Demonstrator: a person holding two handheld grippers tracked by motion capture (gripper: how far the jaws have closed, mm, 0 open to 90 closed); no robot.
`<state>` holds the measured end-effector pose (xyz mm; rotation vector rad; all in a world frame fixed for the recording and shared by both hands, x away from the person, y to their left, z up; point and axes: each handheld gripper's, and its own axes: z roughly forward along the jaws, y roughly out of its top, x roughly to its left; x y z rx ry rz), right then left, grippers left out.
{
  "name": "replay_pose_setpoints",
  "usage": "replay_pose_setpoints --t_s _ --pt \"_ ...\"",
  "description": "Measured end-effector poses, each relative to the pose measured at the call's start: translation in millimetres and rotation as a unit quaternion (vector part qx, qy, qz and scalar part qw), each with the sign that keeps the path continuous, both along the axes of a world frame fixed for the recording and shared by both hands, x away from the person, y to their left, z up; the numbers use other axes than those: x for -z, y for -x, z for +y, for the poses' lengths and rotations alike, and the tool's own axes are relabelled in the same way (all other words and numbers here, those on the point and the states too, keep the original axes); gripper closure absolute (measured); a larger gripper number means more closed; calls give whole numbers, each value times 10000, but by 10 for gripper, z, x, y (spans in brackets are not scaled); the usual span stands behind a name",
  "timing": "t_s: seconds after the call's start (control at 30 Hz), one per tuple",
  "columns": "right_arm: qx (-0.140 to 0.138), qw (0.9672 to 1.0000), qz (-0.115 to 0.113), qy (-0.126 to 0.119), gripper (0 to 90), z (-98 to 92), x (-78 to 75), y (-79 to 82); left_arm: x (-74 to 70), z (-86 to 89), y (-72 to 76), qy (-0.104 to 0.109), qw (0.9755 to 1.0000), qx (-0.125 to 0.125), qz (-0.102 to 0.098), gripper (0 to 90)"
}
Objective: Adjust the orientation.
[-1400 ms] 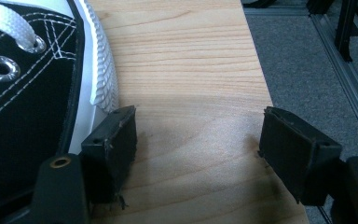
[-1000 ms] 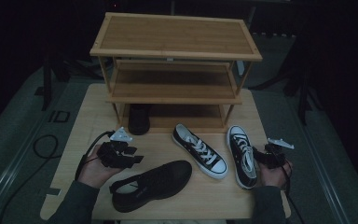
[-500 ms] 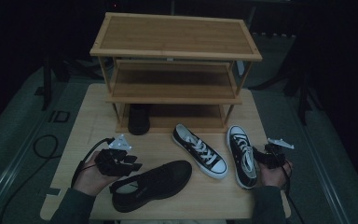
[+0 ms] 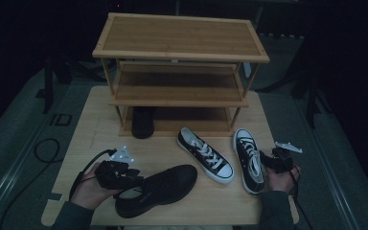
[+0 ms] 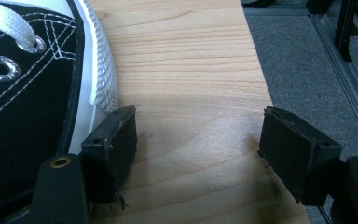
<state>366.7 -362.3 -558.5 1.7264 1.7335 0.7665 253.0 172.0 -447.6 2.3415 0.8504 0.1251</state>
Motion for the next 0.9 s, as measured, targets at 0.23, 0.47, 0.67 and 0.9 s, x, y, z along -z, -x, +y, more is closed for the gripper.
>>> replay_pose_setpoints --t_s 0.23,0.47,0.67,0.9 --pt "7 10000 1 -2 273 2 0 0 29 -13 2 -22 9999 110 93 716" --pt "8 10000 0 1 273 2 0 0 50 -47 30 -114 9995 286 103 719" --pt "9 10000 0 -2 273 2 0 1 62 -74 45 -238 9987 432 80 705" --pt "9 10000 0 0 273 2 0 0 140 -218 -77 -542 9980 305 99 739"
